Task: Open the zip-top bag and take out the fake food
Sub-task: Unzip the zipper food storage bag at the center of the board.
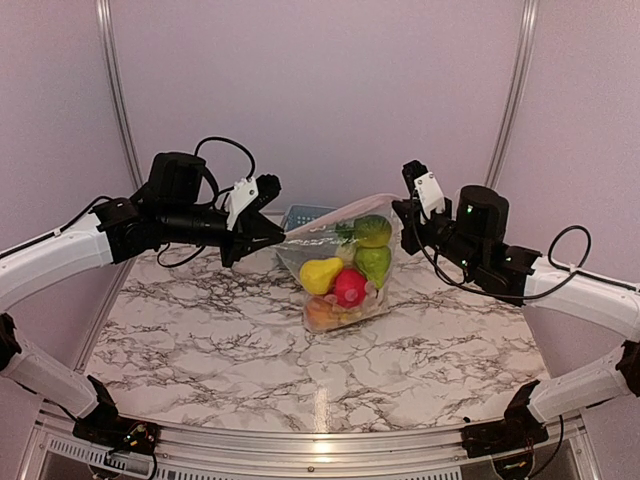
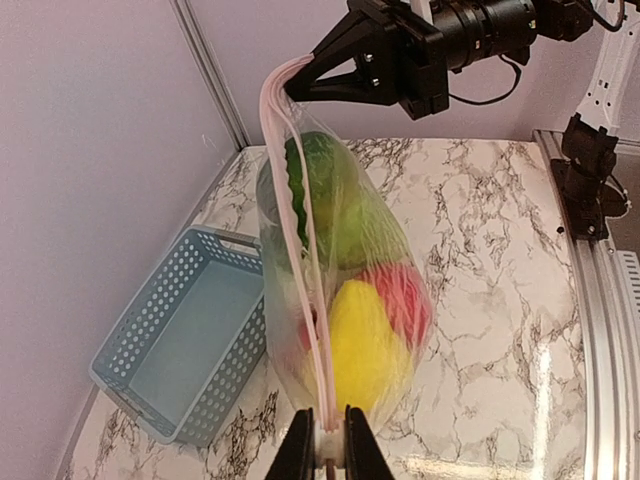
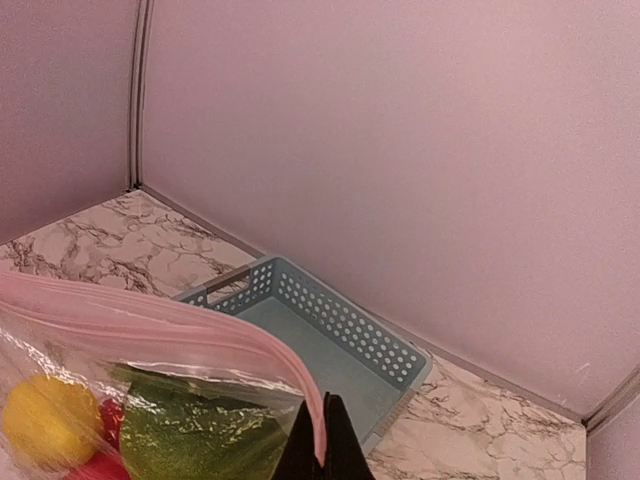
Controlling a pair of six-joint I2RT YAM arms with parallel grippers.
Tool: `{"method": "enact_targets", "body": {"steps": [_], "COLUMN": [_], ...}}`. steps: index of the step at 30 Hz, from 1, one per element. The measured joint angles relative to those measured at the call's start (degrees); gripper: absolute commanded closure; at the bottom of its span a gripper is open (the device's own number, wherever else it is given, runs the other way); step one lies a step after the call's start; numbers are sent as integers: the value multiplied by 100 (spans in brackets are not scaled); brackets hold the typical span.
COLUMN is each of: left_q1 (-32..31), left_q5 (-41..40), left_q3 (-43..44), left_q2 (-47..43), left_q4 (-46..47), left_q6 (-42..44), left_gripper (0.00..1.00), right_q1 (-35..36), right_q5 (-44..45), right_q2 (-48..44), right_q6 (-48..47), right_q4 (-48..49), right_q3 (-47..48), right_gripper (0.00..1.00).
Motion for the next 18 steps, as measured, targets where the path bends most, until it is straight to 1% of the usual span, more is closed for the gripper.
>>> {"method": "enact_targets", "body": {"steps": [18], "left_q1": [7], "left_q5": [-125], "left_q3": [-199], "left_q2": [-234], "left_q4": [-24], "left_q6": [-26], "left_gripper": [100], "right_q1": [2], "right_q5": [-83], "right_q2": [0], "right_q6": [-153], "right_q4": [28], "right_q3": [-2], "right_gripper": [100]}}
